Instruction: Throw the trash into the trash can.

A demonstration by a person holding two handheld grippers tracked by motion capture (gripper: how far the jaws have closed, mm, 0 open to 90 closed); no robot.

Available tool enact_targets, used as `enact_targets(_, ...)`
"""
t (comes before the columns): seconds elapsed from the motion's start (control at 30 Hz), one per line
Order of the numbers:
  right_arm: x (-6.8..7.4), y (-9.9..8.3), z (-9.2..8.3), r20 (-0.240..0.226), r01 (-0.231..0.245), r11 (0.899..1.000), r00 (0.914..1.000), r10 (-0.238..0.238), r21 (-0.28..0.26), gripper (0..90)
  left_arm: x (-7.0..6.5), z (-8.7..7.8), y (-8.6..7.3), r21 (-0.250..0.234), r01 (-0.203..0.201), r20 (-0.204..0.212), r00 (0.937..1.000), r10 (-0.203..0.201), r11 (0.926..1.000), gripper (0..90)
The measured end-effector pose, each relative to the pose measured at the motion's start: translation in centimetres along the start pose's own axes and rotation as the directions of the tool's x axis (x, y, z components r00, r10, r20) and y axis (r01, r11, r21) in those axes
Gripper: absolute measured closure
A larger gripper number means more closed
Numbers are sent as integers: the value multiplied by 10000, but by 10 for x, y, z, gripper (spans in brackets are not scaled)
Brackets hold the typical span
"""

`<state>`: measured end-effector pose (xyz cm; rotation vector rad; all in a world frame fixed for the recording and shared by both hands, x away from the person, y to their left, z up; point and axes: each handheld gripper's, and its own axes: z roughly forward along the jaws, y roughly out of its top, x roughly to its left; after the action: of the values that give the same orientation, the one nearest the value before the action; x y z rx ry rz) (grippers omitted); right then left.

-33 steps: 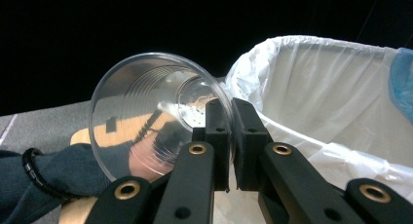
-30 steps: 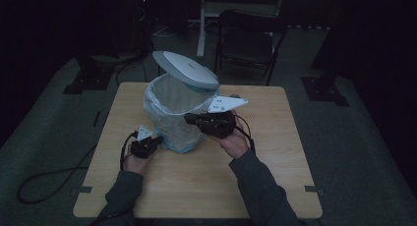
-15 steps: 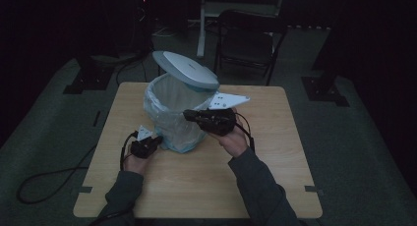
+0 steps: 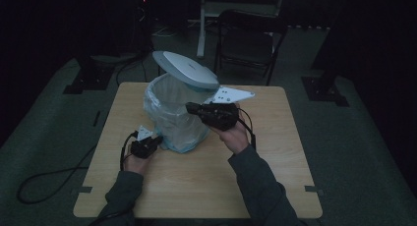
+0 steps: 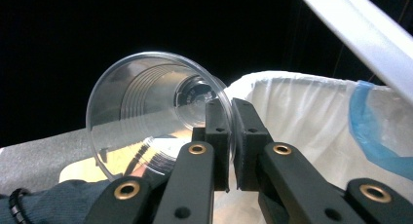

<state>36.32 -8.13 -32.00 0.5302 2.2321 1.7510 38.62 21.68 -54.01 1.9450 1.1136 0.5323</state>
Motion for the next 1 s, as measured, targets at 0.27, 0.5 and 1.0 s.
enact_targets(0.27, -5, 0, -1, 198, -203, 9997, 9996, 206, -157, 864, 0, 0, 0, 14, -15, -2, 10000, 15, 10000, 900)
enact_targets(0.5, -10, 0, -2, 723, -283, 9995, 9970, 291, -122, 864, 0, 0, 0, -3, -17, -19, 10000, 17, 10000, 900)
enact_targets(1.0, -15, -3, 2, 1257, -423, 9991, 9912, 414, 49, 860, 0, 0, 0, -8, -31, -35, 10000, 31, 10000, 900)
